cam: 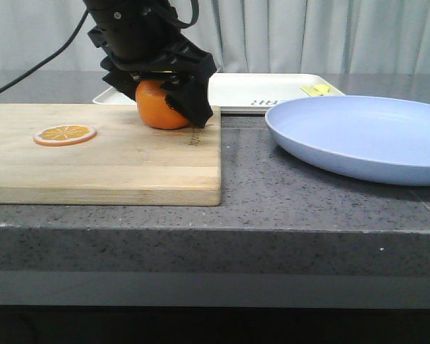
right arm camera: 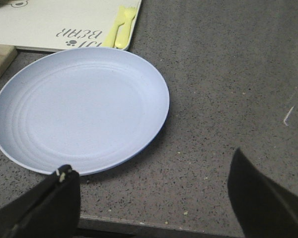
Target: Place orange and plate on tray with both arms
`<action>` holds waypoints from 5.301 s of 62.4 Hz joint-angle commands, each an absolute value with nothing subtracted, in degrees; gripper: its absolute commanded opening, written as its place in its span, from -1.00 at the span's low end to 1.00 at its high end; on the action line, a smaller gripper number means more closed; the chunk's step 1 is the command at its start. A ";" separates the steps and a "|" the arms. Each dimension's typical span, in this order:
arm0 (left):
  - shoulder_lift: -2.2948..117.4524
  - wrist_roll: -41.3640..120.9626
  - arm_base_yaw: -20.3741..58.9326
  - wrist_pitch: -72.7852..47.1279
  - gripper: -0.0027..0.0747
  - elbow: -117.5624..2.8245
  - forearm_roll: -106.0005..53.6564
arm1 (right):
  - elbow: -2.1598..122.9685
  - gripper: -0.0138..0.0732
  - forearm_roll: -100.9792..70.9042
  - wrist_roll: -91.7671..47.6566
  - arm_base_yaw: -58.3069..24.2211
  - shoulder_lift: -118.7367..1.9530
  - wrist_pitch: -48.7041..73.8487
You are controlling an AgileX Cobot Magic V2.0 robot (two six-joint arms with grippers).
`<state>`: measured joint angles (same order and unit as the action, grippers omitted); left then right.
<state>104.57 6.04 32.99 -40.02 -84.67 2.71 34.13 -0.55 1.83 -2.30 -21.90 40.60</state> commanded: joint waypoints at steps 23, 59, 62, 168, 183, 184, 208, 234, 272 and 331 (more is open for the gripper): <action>101.58 5.56 36.45 -43.20 0.16 -97.35 -2.03 | 36.13 0.73 -0.33 1.16 -2.39 -22.83 36.51; 115.94 5.56 51.78 -42.71 0.16 -114.80 -1.90 | 36.13 0.73 -0.33 1.16 -2.39 -22.83 36.51; 117.21 5.56 52.27 -42.62 0.16 -116.15 -1.90 | 36.13 0.73 -0.33 1.16 -2.39 -22.83 36.51; 91.47 -0.57 45.36 -47.82 0.64 -101.51 -0.53 | 36.13 0.73 -0.33 1.16 -2.39 -22.83 36.85; 76.73 -0.57 39.87 -42.29 0.64 -84.37 0.69 | 36.13 0.73 -0.33 1.16 -2.39 -22.83 37.04; 75.77 -0.57 39.46 -41.85 0.64 -83.32 0.69 | 36.13 0.73 -0.33 1.16 -2.39 -22.83 37.04; 51.96 -0.57 30.95 -38.75 0.64 -59.77 0.00 | 36.13 0.73 -0.33 1.16 -2.39 -22.83 36.97; 41.74 -0.57 30.95 -38.49 0.64 -52.12 0.00 | 36.13 0.73 -0.38 1.16 -2.39 -22.83 35.19; 41.86 -0.57 30.95 -38.33 0.64 -52.12 0.00 | 53.48 0.73 0.00 0.35 -2.39 -45.47 56.28; 41.86 -0.57 30.95 -38.33 0.64 -52.12 0.00 | 62.76 0.53 -39.78 -26.82 23.74 -81.88 63.18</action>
<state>41.98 0.00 31.09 -42.75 -50.64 0.38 60.96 -36.61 -25.11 23.50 -82.10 64.29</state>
